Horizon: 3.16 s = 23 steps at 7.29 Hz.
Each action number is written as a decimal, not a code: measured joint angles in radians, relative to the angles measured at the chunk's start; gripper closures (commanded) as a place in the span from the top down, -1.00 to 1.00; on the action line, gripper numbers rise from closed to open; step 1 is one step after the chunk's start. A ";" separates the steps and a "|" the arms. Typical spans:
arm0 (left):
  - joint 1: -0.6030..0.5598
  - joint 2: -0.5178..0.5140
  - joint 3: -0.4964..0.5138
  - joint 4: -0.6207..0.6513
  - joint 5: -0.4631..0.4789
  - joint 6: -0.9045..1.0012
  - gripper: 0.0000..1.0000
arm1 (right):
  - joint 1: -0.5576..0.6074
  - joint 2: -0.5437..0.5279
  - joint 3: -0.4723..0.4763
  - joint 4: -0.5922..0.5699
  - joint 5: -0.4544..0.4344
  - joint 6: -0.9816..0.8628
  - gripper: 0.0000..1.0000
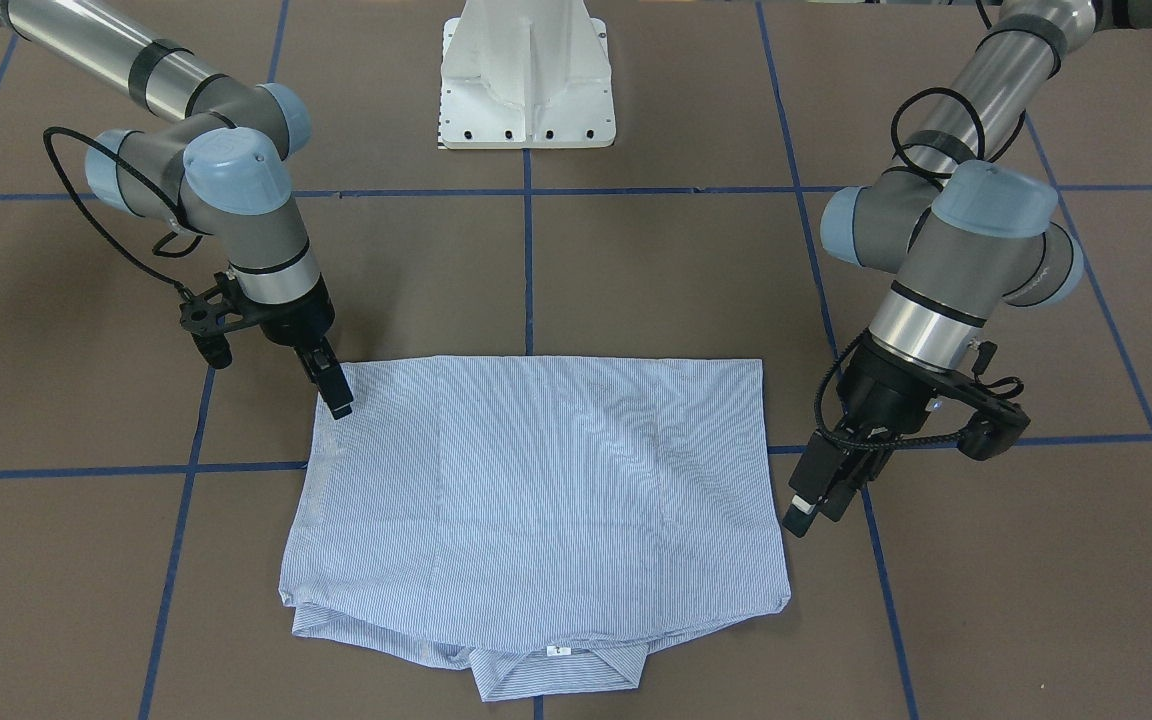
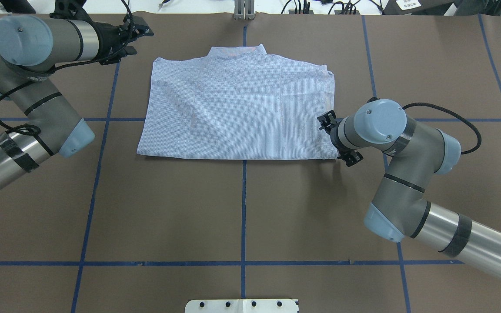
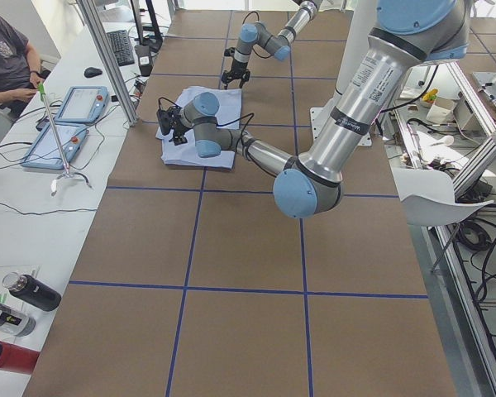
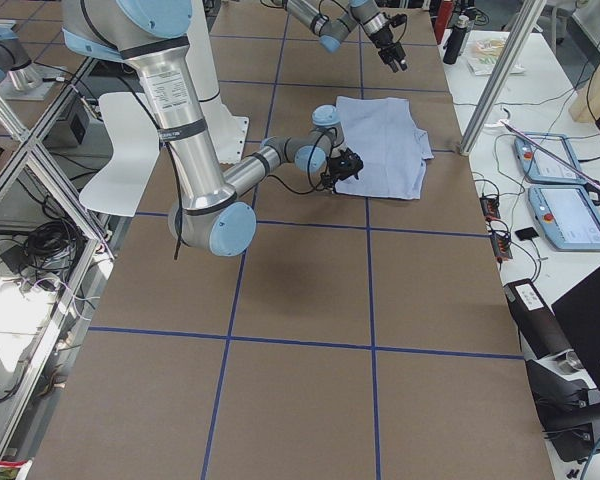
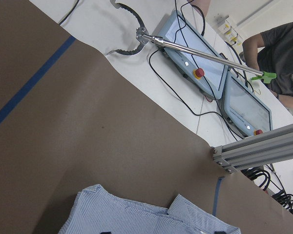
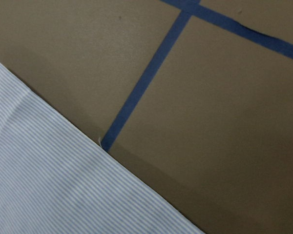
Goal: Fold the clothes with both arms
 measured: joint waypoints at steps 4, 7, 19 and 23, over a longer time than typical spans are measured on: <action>0.000 0.002 -0.013 0.001 0.002 -0.004 0.51 | -0.013 -0.025 0.032 -0.027 -0.010 0.031 -1.00; 0.000 0.001 -0.021 0.002 0.001 -0.010 0.52 | -0.023 -0.045 0.095 -0.082 -0.007 0.032 -1.00; 0.219 0.081 -0.349 0.154 -0.056 -0.197 0.54 | -0.315 -0.353 0.661 -0.386 0.431 0.197 1.00; 0.354 0.171 -0.410 0.346 0.048 -0.183 0.50 | 0.083 -0.118 0.392 -0.384 0.421 -0.193 1.00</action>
